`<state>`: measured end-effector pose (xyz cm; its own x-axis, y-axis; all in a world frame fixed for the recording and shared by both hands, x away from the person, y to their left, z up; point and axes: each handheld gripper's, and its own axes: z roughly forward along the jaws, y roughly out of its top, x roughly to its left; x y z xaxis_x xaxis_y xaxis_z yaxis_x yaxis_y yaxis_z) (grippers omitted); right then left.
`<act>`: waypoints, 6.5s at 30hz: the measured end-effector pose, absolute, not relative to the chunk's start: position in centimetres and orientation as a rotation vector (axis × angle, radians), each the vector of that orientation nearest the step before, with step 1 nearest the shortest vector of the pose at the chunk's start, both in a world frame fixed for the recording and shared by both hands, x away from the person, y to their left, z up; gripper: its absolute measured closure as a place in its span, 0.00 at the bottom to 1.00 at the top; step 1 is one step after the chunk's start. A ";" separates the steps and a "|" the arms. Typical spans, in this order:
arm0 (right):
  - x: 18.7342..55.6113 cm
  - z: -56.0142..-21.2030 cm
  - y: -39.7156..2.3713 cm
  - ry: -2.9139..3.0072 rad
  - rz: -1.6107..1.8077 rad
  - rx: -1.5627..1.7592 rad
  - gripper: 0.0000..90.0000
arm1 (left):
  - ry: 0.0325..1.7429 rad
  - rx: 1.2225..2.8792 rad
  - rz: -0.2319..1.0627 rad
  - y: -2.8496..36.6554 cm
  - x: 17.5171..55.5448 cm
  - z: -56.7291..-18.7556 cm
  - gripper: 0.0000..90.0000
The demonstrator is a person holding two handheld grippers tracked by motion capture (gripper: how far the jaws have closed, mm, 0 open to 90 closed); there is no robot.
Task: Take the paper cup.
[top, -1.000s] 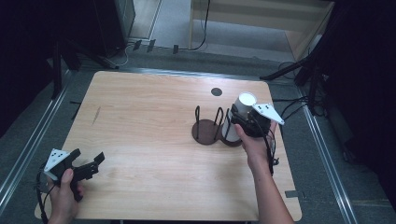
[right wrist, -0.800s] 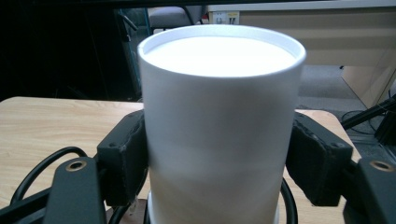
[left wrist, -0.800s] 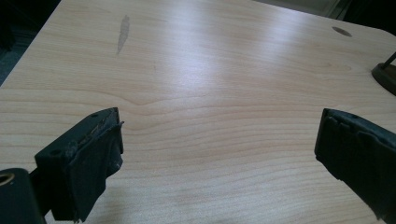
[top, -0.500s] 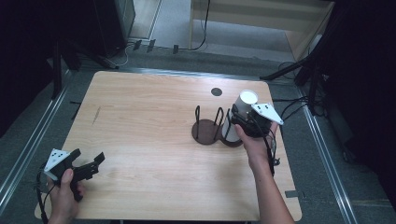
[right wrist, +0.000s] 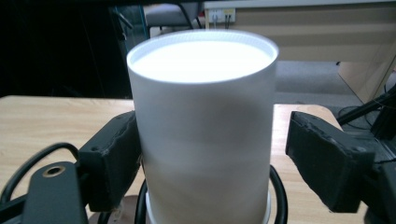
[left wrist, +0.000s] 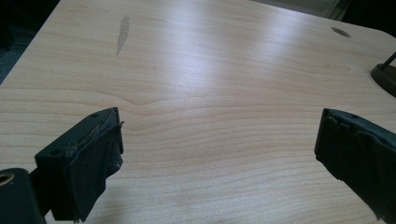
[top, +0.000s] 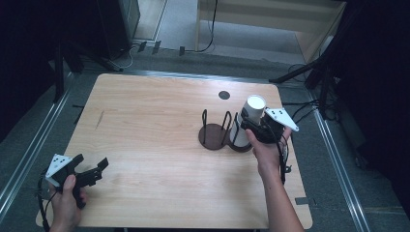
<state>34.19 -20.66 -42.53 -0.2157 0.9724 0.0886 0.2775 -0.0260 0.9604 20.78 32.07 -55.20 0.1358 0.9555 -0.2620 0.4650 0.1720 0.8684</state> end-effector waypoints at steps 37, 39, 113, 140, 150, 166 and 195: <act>33.9 -38.8 -19.8 1.516 1.290 1.270 0.41 | 1.482 1.444 0.637 32.0 20.8 -55.2 0.02; 33.9 -38.6 -19.8 1.523 1.286 1.262 0.40 | 1.481 1.443 0.638 32.0 20.8 -55.2 0.02; 33.6 -38.7 -20.4 1.518 1.285 1.270 0.31 | 1.484 1.452 0.631 31.9 20.8 -55.3 0.02; 31.7 -38.7 -21.5 1.542 1.252 1.286 0.32 | 1.440 1.533 0.626 31.4 20.8 -55.0 0.02; 29.4 -38.8 -21.8 1.568 1.250 1.293 0.32 | 1.408 1.597 0.589 29.7 21.2 -53.3 0.12; 25.7 -39.5 -20.4 1.647 1.276 1.252 0.32 | 1.309 1.683 0.491 24.8 22.7 -50.2 0.03; 22.9 -45.7 -13.1 1.904 1.264 1.117 0.32 | 1.104 1.749 0.450 19.4 22.9 -47.8 0.08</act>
